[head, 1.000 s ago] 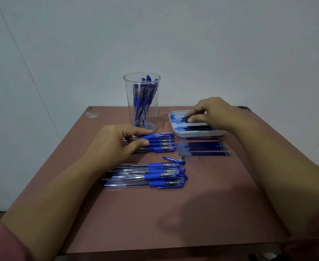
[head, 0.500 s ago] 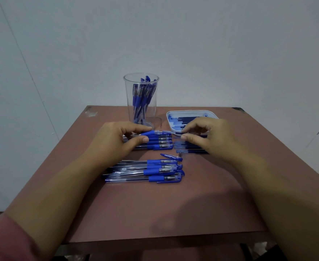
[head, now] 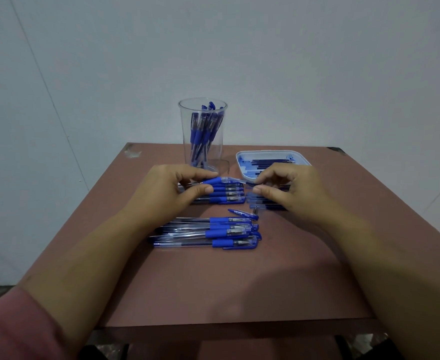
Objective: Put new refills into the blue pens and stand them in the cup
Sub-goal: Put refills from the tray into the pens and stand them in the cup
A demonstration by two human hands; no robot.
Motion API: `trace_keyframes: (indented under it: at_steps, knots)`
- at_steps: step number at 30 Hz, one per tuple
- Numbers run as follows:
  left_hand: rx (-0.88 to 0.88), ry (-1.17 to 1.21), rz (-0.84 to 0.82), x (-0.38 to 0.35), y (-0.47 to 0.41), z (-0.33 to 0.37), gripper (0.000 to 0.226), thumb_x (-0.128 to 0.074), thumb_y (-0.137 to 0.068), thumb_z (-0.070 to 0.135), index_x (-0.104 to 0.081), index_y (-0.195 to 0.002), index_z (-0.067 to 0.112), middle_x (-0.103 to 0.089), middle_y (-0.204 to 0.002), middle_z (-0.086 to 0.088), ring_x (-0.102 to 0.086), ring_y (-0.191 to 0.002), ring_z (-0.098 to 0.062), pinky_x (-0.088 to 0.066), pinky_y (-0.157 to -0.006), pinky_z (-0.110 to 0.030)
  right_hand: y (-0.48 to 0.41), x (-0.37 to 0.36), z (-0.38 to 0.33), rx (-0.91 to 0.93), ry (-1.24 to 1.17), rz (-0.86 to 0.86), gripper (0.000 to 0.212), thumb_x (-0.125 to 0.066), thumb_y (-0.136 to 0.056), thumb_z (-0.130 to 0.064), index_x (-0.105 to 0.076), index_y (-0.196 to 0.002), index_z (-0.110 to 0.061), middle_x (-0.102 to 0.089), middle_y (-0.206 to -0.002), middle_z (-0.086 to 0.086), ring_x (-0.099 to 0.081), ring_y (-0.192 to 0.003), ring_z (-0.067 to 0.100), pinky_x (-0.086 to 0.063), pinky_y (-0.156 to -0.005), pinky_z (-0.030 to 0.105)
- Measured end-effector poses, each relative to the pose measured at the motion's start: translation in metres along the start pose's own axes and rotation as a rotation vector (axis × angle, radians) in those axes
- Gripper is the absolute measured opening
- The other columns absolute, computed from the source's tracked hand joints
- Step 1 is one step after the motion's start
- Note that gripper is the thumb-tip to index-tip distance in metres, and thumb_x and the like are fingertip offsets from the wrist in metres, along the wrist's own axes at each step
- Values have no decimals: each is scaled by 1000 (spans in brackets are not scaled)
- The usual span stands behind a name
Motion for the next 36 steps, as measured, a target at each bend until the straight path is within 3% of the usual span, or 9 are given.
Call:
trace_keyframes:
  at_steps: [3,7,10,17,21,26,31,34,36]
  knots:
    - [0,-50,-5,0,-1,-1,28,-74,-83,30,-70,-110,40,-61,-87,37,-60,-90,13,-44,-76,-6,1,-1,-2,15,10,-9,26,-78,-80,-20,-64,-81,-41,-68,-79,-12,-62,-75,8,-53,-72,31]
    - [-7,-111,-18,1,0,-2,29,-72,-83,37,-70,-111,43,-70,-97,23,-64,-90,2,-55,-81,-29,2,-3,-3,15,35,-32,26,-78,-79,-21,-63,-80,-43,-67,-78,-14,-62,-75,7,-53,-71,29]
    - [-3,-135,-33,1,0,-2,28,-72,-83,38,-70,-110,44,-71,-97,20,-64,-87,-2,-56,-80,-35,2,-4,-4,13,42,-57,24,-78,-80,-24,-63,-79,-43,-66,-78,-17,-63,-76,6,-53,-71,26]
    - [-7,-115,-90,-1,1,-1,28,-76,-80,33,-72,-107,42,-63,-85,30,-63,-82,4,-53,-78,-26,2,-4,-2,-3,71,-112,19,-77,-80,-29,-66,-80,-44,-65,-87,-25,-62,-80,4,-49,-71,21]
    - [-57,-106,-120,-5,3,6,28,-77,-80,32,-72,-105,42,-64,-87,30,-64,-84,4,-50,-76,-17,0,-10,-6,34,119,-117,8,-75,-82,-31,-74,-89,-34,-65,-80,-19,-58,-83,5,-43,-69,15]
    - [-53,-77,-92,-2,3,7,33,-77,-80,31,-65,-105,50,-64,-85,32,-63,-84,6,-45,-75,-9,2,-13,-13,102,218,-132,34,-72,-84,-38,-64,-117,-43,-62,-93,-22,-52,-93,0,-39,-78,11]
    - [-41,-55,-82,-2,3,7,30,-76,-81,31,-69,-106,46,-68,-90,27,-64,-87,6,-47,-78,-13,4,-5,-4,57,180,-80,27,-69,-87,-25,-54,-88,-47,-59,-88,-22,-54,-89,1,-40,-74,19]
    - [-52,-79,-92,-2,3,8,33,-76,-80,32,-65,-107,48,-62,-84,32,-62,-86,7,-46,-76,-12,3,-14,-7,64,172,-109,18,-66,-91,-26,-69,-104,-38,-61,-89,-17,-55,-90,4,-44,-77,21]
    - [-49,-69,-89,-2,3,8,32,-76,-81,31,-66,-107,47,-64,-85,31,-63,-86,7,-46,-77,-13,3,-17,-9,83,170,-120,28,-65,-91,-26,-66,-117,-37,-60,-92,-18,-55,-92,5,-44,-80,18]
Point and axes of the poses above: each hand's wrist, its own y-axis away from the middle knuckle, its own x-axis out of the back of the hand, z = x × y, the point moved 4 cm from there along -y, towards the middle knuckle
